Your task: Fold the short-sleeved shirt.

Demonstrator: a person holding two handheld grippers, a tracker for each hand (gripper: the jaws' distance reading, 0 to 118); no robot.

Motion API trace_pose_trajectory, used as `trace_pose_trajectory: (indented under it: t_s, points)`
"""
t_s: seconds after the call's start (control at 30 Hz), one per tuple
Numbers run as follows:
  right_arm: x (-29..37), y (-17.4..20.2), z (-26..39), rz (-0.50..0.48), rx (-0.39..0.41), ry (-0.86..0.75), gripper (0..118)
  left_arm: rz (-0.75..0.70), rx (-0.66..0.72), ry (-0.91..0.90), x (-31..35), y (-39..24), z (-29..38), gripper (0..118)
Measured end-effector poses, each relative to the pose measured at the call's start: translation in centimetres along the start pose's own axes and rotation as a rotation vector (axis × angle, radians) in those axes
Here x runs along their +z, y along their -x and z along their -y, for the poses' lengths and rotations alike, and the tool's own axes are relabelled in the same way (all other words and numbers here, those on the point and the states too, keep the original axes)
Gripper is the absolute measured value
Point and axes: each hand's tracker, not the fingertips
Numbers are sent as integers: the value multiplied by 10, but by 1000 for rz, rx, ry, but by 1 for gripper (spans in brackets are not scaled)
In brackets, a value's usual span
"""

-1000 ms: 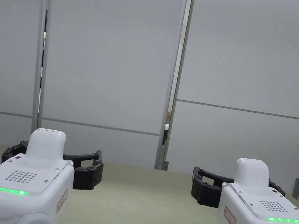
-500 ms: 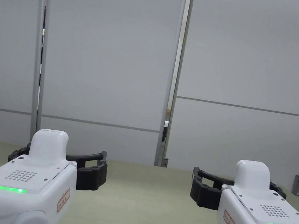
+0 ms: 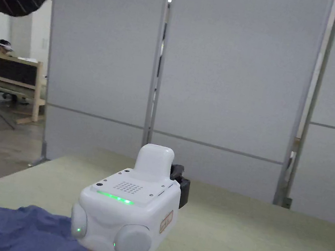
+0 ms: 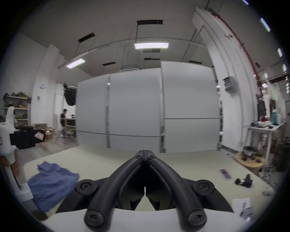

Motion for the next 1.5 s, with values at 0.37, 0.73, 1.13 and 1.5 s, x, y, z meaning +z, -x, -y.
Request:
trace_pose_trajectory:
  t_s: [0.37, 0.73, 1.13, 1.5]
  points:
    - [-52, 156, 34, -348, 62, 39, 2, -494, 87, 73, 71, 178, 22, 1]
    - [-88, 90, 89, -184, 106, 217, 2, -295, 227, 736, -130, 185, 208, 118]
    - [-122, 51, 107, -88, 79, 319, 2, -358, 535, 827, -173, 247, 250, 9]
    - [-51, 20, 56, -88, -69, 163, 2, 36, 353, 407, -112, 91, 89, 10]
